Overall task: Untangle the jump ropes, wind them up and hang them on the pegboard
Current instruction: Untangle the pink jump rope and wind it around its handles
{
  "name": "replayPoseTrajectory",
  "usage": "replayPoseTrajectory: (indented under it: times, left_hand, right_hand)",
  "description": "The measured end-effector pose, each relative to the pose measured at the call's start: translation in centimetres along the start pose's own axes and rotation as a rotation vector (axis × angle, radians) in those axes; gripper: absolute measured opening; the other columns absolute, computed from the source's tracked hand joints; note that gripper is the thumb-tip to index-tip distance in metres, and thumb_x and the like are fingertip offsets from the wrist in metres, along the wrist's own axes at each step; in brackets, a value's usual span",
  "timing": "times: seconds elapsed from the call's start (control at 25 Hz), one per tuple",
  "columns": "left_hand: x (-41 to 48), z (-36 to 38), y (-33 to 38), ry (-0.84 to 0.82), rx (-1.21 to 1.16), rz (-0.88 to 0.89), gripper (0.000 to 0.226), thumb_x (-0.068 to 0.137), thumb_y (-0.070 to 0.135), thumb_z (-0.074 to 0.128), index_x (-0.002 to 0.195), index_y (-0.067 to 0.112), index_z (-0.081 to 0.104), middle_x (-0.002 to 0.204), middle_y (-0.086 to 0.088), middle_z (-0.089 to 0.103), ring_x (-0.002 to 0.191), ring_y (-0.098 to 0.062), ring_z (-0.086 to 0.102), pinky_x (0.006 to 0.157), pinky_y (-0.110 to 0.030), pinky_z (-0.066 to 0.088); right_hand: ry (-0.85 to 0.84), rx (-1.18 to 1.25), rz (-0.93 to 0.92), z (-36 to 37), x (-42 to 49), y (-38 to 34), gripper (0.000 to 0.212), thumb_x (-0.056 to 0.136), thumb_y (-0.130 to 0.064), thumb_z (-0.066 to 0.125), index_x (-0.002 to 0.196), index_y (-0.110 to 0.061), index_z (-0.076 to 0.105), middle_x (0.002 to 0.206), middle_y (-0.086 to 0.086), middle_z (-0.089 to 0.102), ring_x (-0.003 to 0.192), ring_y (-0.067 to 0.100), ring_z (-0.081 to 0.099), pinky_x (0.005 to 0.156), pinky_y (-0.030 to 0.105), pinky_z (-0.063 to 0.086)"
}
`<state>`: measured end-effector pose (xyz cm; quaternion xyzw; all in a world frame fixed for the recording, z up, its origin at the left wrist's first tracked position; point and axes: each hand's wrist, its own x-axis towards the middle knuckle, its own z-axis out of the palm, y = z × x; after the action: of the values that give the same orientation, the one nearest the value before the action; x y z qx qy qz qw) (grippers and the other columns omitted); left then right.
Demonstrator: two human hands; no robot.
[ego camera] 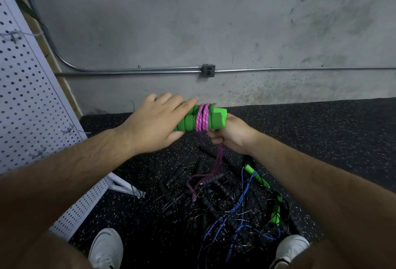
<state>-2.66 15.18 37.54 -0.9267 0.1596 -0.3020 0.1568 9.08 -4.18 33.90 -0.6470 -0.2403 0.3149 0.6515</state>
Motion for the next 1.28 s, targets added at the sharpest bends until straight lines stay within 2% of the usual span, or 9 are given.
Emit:
replayPoseTrajectory:
  times: [0.2,0.32,0.44,0.6,0.76,0.88,1.04,1.16,1.28]
  left_hand:
    - [-0.1,0.3,-1.0,-0.106,0.102,-0.138,0.088,0.077,0.039,0.077,0.150,0.006,0.042,0.114,-0.011,0.061,0.102,-0.032,0.060,0.080,-0.045,0.048]
    - [-0.4,1.3,-1.7,-0.331,0.182,-0.177,0.089,0.089,0.045,0.066,0.158,0.010,0.022,0.133,-0.010,0.054,0.119,-0.029,0.053,0.093,-0.046,0.045]
    - [-0.8,2.4,-2.0,-0.440,0.261,-0.164,0.087,0.095,0.047,0.058,0.160,0.012,0.012,0.141,-0.010,0.049,0.125,-0.029,0.050,0.098,-0.046,0.044]
    - [-0.5,2.5,-1.9,-0.463,0.270,-0.115,0.085,0.097,0.046,0.055,0.159,0.012,0.009,0.142,-0.009,0.047,0.127,-0.027,0.048,0.098,-0.045,0.042]
    - [-0.3,1.7,-0.2,-0.343,0.304,0.096,0.082,0.086,0.053,0.066,0.146,0.010,0.030,0.127,-0.007,0.056,0.111,-0.025,0.056,0.088,-0.041,0.045]
    - [-0.1,0.7,1.6,-0.156,0.191,0.198,0.083,0.073,0.051,0.073,0.138,0.004,0.050,0.117,-0.011,0.062,0.100,-0.028,0.060,0.081,-0.043,0.049]
    - [0.2,-0.8,2.9,-0.078,0.067,0.103,0.095,0.071,0.053,0.073,0.143,-0.002,0.045,0.122,-0.014,0.064,0.105,-0.029,0.063,0.085,-0.046,0.053]
    - [0.3,-1.3,3.2,-0.092,0.095,0.027,0.090,0.074,0.050,0.072,0.143,-0.002,0.046,0.122,-0.013,0.064,0.106,-0.028,0.063,0.086,-0.045,0.053]
    - [0.7,-0.6,2.6,-0.200,0.181,-0.018,0.083,0.079,0.049,0.069,0.143,0.001,0.046,0.124,-0.011,0.062,0.110,-0.028,0.060,0.089,-0.043,0.049]
  right_hand:
    - [0.035,-0.174,-0.045,4.4,-1.2,1.3,0.030,0.110,-0.025,0.038,0.093,-0.016,0.062,0.057,-0.012,0.041,0.049,0.007,0.033,0.046,0.022,0.029]
    - [-0.022,-0.601,-0.124,6.7,-3.1,1.4,0.037,0.109,-0.032,0.038,0.100,-0.012,0.068,0.058,-0.011,0.047,0.042,0.000,0.038,0.044,0.018,0.031]
    - [-0.106,-0.944,-0.240,8.6,-5.0,0.0,0.038,0.109,-0.031,0.039,0.101,-0.009,0.069,0.068,-0.010,0.053,0.060,0.001,0.053,0.058,0.023,0.039]
    - [0.038,-1.156,-0.320,7.3,-5.7,-4.4,0.035,0.109,-0.033,0.037,0.099,-0.013,0.064,0.078,-0.001,0.063,0.067,0.014,0.060,0.062,0.033,0.051]
    - [0.214,-1.412,-0.384,3.0,-5.0,-6.6,0.028,0.107,-0.036,0.043,0.106,-0.017,0.063,0.082,-0.005,0.061,0.071,0.016,0.055,0.055,0.027,0.037]
    - [0.187,-1.348,-0.366,0.0,-3.9,-6.0,0.026,0.102,-0.041,0.051,0.103,-0.021,0.067,0.086,-0.007,0.064,0.080,0.017,0.058,0.064,0.031,0.042]
    - [0.120,-0.943,-0.281,-3.1,-3.5,-3.6,0.015,0.099,-0.026,0.060,0.086,-0.033,0.063,0.083,-0.006,0.067,0.080,0.012,0.067,0.079,0.037,0.057]
    - [-0.036,-0.919,-0.155,-0.8,-4.1,-0.6,0.029,0.101,0.001,0.050,0.085,-0.021,0.060,0.079,-0.001,0.059,0.068,-0.002,0.062,0.071,0.017,0.053]
    - [-0.046,-0.928,-0.161,3.2,-4.3,1.9,0.033,0.109,-0.028,0.036,0.093,-0.015,0.062,0.072,0.001,0.055,0.062,0.013,0.053,0.059,0.030,0.049]
